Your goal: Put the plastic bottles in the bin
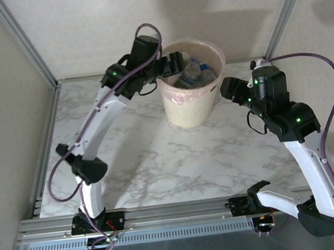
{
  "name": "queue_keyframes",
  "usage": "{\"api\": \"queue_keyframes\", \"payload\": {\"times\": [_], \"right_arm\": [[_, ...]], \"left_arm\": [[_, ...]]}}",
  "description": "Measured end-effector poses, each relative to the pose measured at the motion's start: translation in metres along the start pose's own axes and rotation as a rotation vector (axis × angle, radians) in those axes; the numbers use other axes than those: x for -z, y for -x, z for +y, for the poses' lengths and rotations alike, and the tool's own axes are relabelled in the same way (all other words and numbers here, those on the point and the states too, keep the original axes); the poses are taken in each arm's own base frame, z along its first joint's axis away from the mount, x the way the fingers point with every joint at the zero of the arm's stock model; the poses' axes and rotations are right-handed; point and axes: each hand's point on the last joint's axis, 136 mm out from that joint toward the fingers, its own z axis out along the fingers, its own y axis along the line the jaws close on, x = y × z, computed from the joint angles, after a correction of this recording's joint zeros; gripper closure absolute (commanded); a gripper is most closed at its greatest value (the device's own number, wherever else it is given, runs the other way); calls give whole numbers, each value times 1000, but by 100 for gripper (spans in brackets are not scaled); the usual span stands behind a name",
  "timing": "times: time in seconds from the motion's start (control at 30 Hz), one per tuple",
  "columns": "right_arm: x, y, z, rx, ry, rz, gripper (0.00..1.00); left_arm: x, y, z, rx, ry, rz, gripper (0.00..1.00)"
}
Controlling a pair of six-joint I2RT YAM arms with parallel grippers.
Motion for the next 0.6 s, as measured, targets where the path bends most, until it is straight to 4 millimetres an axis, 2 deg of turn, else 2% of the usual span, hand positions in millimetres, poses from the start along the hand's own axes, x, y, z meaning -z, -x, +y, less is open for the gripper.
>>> {"api": "queue_keyframes", "payload": {"times": [0.03,0.07,0.1,0.17,0.23,0.3,0.37,0.43,0.53,0.6], "right_arm": [[-4,-4,-2,1,-3,-1,14],[-8,-9,-5,2,-6,-3,1],[-13,-15,-9,4,-14,-3,1],[-27,-35,-21,13,-36,0,1],[-41,-59,-37,13,-64,4,1],[-58,-87,-57,14,-101,-1,1],[-70,-116,-82,18,-155,-5,1],[-81,-138,-111,24,-237,-24,1],[-97,-146,-151,28,-387,-62,1],[-108,-146,-176,35,-487,-82,1]], "left_arm": [[15,6,7,-3,17,-36,0],[33,12,16,-3,38,-80,1],[48,16,27,-1,58,-121,0],[84,22,60,17,119,-227,0],[116,25,107,59,204,-349,1],[136,17,160,100,310,-464,1],[144,-7,208,105,421,-543,0],[135,-49,250,74,524,-568,0],[113,-120,317,8,713,-500,0],[111,-150,354,-8,829,-457,1]]}}
